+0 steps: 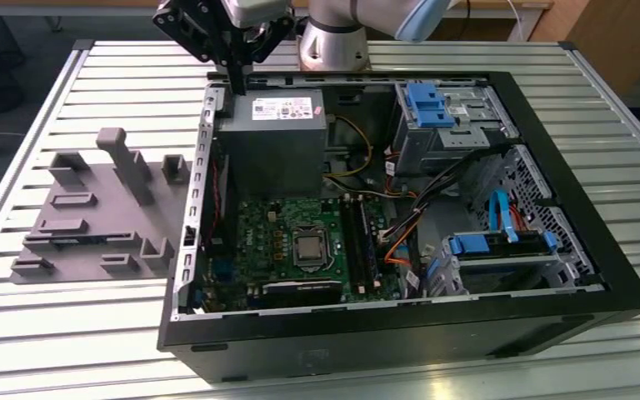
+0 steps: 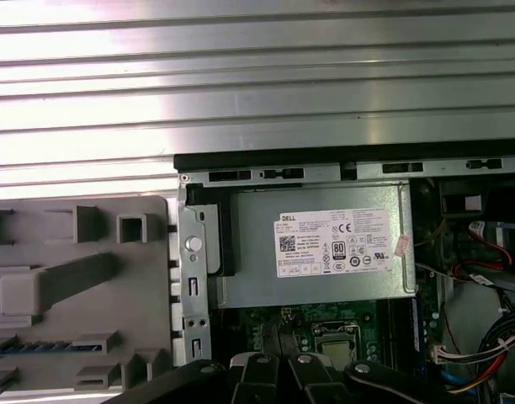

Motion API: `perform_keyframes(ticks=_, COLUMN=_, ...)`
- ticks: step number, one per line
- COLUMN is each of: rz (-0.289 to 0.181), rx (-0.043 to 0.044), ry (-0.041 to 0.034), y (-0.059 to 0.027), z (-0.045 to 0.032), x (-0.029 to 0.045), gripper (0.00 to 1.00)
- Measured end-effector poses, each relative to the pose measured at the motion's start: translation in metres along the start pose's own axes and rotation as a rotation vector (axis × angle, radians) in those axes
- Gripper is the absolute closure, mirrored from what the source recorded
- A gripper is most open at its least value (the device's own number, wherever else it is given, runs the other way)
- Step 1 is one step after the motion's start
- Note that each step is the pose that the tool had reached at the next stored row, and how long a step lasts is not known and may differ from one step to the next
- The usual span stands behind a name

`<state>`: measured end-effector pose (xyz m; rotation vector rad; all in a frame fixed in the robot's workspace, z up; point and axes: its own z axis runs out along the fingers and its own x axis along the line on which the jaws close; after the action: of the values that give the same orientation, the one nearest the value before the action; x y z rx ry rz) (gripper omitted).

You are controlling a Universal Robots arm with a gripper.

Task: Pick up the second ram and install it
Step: 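Reach for the second ram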

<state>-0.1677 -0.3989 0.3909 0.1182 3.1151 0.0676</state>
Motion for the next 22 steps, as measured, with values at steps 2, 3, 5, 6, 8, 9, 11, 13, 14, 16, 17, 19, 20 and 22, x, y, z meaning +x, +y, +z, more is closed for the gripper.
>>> perform_keyframes(ticks=2, rz=0.0, rx=0.0, ry=0.0, y=-0.0001, z=0.0, x=0.0013, gripper=0.89)
perform_keyframes(ticks=3, rz=0.0, rx=0.0, ry=0.0, y=-0.0001, z=0.0, x=0.0018, gripper=0.89)
perform_keyframes(ticks=5, rz=0.0, rx=0.0001, ry=0.0, y=-0.0002, z=0.0, x=0.003, gripper=0.89)
perform_keyframes(ticks=6, rz=0.0, rx=0.0, ry=0.0001, y=-0.0003, z=0.0, x=0.0036, gripper=0.89)
perform_keyframes(ticks=8, rz=0.0, rx=0.0, ry=0.0001, y=-0.0004, z=0.0001, x=0.0048, gripper=0.89)
perform_keyframes(ticks=9, rz=0.0, rx=0.0, ry=0.0, y=-0.0004, z=0.0001, x=0.0053, gripper=0.89)
perform_keyframes(ticks=11, rz=0.0, rx=0.0001, ry=0.0001, y=-0.0005, z=0.0, x=0.0064, gripper=0.89)
perform_keyframes(ticks=13, rz=0.0, rx=0.0, ry=0.0001, y=-0.0006, z=0.0001, x=0.0076, gripper=0.89)
perform_keyframes(ticks=14, rz=0.0, rx=0.0, ry=0.0001, y=-0.0006, z=0.0, x=0.0081, gripper=0.89)
perform_keyframes(ticks=16, rz=0.0, rx=0.0, ry=0.0, y=-0.0007, z=0.0001, x=0.0092, gripper=0.89)
perform_keyframes(ticks=17, rz=0.0, rx=0.0001, ry=0.0001, y=-0.0007, z=0.0, x=0.0097, gripper=0.89)
perform_keyframes(ticks=19, rz=0.0, rx=0.0, ry=0.0001, y=-0.0008, z=0.0001, x=0.0107, gripper=0.89)
perform_keyframes(ticks=20, rz=0.0, rx=0.0001, ry=0.0001, y=-0.0009, z=0.0001, x=0.0112, gripper=0.89)
perform_keyframes(ticks=22, rz=0.0, rx=0.0, ry=0.0001, y=-0.0009, z=0.0001, x=0.0122, gripper=0.89)
